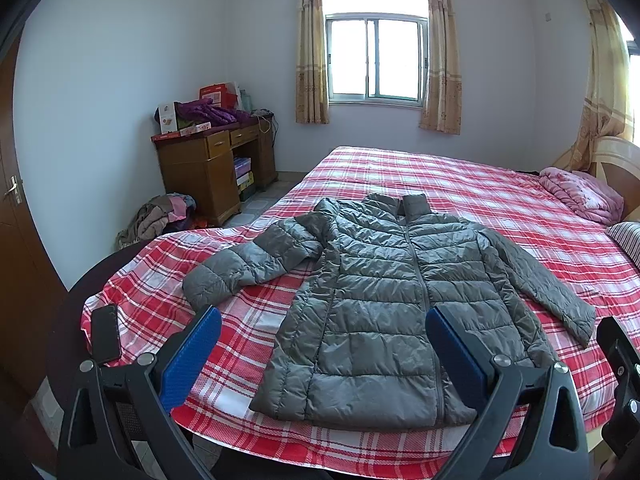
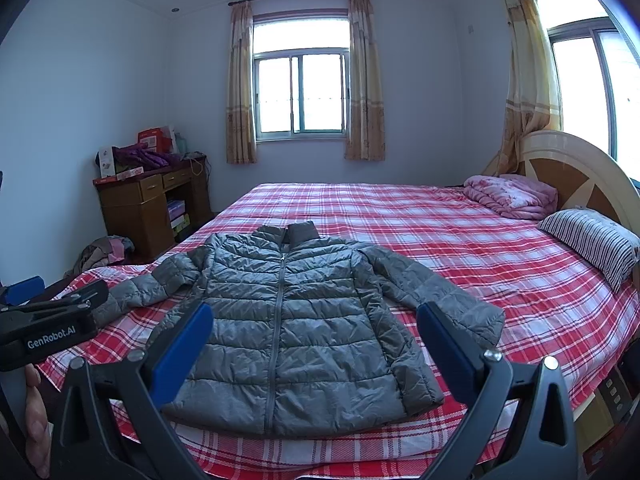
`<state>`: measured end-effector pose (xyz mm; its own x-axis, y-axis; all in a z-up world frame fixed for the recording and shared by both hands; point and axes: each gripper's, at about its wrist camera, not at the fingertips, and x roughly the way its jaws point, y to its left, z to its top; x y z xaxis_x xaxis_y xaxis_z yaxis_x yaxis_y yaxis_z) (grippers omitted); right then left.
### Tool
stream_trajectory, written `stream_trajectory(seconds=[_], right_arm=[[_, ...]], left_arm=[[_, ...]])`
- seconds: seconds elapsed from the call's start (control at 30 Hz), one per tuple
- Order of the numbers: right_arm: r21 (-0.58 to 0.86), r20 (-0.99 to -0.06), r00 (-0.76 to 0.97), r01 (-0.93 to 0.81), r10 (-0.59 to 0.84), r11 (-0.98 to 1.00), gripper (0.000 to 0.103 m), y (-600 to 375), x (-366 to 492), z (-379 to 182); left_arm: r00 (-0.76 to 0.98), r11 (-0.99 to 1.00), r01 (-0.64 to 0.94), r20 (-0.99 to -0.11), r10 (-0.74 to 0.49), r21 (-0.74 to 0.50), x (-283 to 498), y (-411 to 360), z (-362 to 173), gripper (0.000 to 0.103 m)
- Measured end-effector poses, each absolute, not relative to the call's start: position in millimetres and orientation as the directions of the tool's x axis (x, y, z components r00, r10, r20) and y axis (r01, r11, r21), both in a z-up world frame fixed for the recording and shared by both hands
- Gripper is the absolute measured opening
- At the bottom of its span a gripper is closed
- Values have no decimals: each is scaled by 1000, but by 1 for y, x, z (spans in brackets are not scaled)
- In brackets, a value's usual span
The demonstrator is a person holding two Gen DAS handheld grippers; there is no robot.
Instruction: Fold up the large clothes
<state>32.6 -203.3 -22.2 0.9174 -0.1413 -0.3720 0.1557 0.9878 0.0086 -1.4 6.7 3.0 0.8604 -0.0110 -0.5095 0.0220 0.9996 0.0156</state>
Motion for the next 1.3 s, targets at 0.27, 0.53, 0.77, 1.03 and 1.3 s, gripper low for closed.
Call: stream_trajectory(seconds=[0.27, 0.53, 0.77, 1.03, 1.3], right_arm=[[9, -373, 917, 155, -141, 988, 103, -205, 33, -22], [9, -373, 917, 154, -140, 988, 103, -204, 33, -22], [11, -376, 916, 156, -140, 988, 103, -204, 33, -23], [13, -377, 916, 154, -138, 988, 103, -204, 33, -24], [22, -389, 910, 163, -142, 986, 103, -211, 40, -32]], left_arm=[[861, 1000, 23, -508, -12, 14, -1, 8, 3, 102], [860, 1000, 22, -510, -12, 14, -1, 9, 3, 102], [858, 1000, 23, -513, -13, 15, 0, 8, 2, 102], [855, 1000, 23, -518, -12, 15, 2, 7, -1, 102], [846, 998, 33, -534, 0, 52, 29, 5, -19, 102]])
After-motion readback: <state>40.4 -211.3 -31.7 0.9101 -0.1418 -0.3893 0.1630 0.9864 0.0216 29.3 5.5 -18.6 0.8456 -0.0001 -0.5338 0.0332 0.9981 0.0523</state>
